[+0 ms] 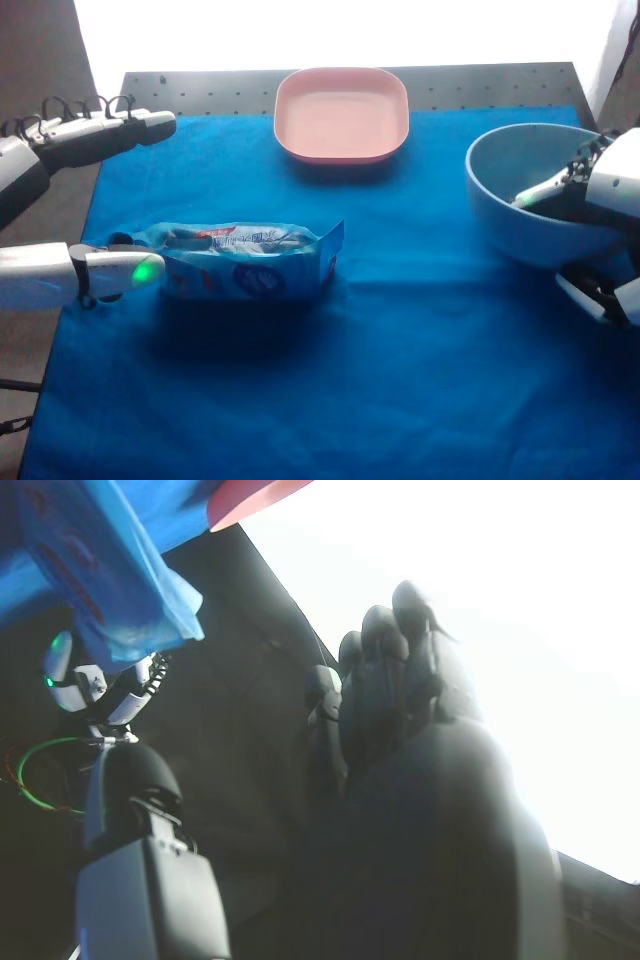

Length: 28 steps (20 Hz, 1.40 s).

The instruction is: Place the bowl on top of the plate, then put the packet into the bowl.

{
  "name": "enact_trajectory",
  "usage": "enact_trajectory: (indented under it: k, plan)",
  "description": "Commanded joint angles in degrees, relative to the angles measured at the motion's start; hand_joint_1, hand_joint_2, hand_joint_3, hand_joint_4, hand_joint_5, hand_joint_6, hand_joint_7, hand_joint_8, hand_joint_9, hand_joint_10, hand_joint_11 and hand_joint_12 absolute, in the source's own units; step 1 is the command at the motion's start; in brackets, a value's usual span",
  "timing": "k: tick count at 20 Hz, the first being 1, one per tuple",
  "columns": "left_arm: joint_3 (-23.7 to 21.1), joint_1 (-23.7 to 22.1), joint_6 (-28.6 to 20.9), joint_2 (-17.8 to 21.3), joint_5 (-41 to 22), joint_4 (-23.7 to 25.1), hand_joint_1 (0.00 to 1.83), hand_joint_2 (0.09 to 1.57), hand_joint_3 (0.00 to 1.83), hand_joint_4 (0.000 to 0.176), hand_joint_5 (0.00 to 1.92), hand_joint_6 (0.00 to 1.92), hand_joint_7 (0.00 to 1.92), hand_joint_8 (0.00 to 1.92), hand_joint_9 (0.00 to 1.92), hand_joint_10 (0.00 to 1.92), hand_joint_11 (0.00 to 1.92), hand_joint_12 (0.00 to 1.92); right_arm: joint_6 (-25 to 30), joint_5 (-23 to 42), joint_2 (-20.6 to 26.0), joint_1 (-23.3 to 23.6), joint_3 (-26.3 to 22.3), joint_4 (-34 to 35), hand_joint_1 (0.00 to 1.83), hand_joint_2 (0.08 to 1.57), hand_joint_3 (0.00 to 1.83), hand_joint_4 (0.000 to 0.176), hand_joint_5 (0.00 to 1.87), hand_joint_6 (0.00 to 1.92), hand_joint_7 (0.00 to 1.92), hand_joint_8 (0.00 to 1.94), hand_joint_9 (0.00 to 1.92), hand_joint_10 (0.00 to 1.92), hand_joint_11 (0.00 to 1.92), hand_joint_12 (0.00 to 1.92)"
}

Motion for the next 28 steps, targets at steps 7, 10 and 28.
enact_trajectory:
  k: [7,10,28]
  plan:
    - [0.28,-0.31,-0.62,-0.34,-7.76,-0.97,0.71,0.97,0.0,0.098,0.32,0.0,0.28,0.0,0.22,0.0,0.0,0.47,0.13,7.7,-0.11,1.61,0.21,2.08,0.97,0.84,1.14,0.0,0.72,1.92,1.21,1.94,1.34,1.92,1.36,1.92]
    - [0.28,-0.24,-0.66,-0.35,-7.83,-0.99,0.74,0.97,0.0,0.093,0.34,0.0,0.28,0.0,0.23,0.0,0.0,0.68,0.12,7.98,-0.07,2.63,0.35,2.08,0.97,0.85,1.12,0.0,0.71,1.92,1.2,1.94,1.35,1.92,1.32,1.92]
    - [0.69,-0.35,-0.67,-0.67,-8.05,-1.04,0.77,0.97,0.0,0.074,0.34,0.0,0.26,0.0,0.23,0.01,0.0,0.73,-2.34,6.87,-15.44,17.42,13.43,6.36,0.66,1.53,0.11,0.175,1.19,1.92,1.29,1.94,1.39,1.92,1.42,1.92]
